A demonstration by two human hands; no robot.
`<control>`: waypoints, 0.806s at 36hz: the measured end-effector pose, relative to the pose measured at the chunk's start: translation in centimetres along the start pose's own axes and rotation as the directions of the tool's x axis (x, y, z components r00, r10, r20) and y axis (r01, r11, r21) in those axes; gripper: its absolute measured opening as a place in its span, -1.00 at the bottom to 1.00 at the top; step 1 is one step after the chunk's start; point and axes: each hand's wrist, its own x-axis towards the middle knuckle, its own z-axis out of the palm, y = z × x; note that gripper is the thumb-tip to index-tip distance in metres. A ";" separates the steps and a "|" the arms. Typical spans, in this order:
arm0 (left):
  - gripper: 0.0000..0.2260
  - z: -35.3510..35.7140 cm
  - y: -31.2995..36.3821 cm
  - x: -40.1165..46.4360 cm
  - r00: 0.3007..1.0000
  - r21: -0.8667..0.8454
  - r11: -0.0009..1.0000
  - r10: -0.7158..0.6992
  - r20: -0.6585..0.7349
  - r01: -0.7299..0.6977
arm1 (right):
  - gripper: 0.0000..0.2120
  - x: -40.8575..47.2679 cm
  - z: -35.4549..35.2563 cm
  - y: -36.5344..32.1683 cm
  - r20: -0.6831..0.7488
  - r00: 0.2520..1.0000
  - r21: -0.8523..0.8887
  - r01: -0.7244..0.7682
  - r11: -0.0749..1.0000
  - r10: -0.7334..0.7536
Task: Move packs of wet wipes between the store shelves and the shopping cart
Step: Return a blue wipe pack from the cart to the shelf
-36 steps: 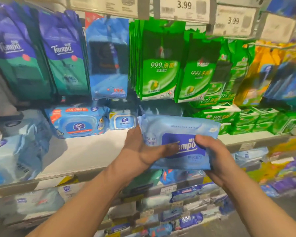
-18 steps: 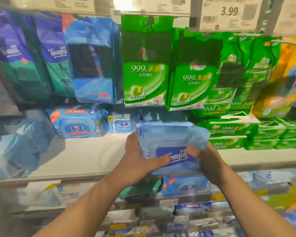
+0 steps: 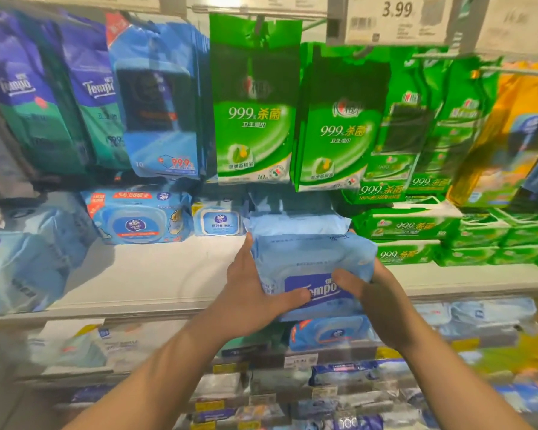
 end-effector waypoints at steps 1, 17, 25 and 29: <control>-0.11 -0.1 0.5 -0.2 1.000 -0.025 1.000 -0.003 0.016 0.003 | -0.65 -0.2 0.1 -0.1 -0.003 1.000 0.004 -0.009 1.000 0.009; -0.51 -4.6 8.6 -2.8 0.960 -0.330 0.910 -0.189 0.206 0.250 | -0.68 -1.2 2.2 -6.0 -0.058 0.995 0.091 -0.075 0.993 0.080; -0.64 -7.1 10.6 -1.8 0.892 -0.390 0.812 -0.331 0.307 0.435 | -0.26 1.0 2.5 -8.5 -0.037 0.957 0.128 -0.282 0.951 0.289; -0.76 -7.3 10.3 -1.4 0.889 -0.523 0.719 -0.379 0.257 0.457 | -0.60 1.3 2.0 -8.9 0.000 0.977 0.191 -0.210 0.959 0.214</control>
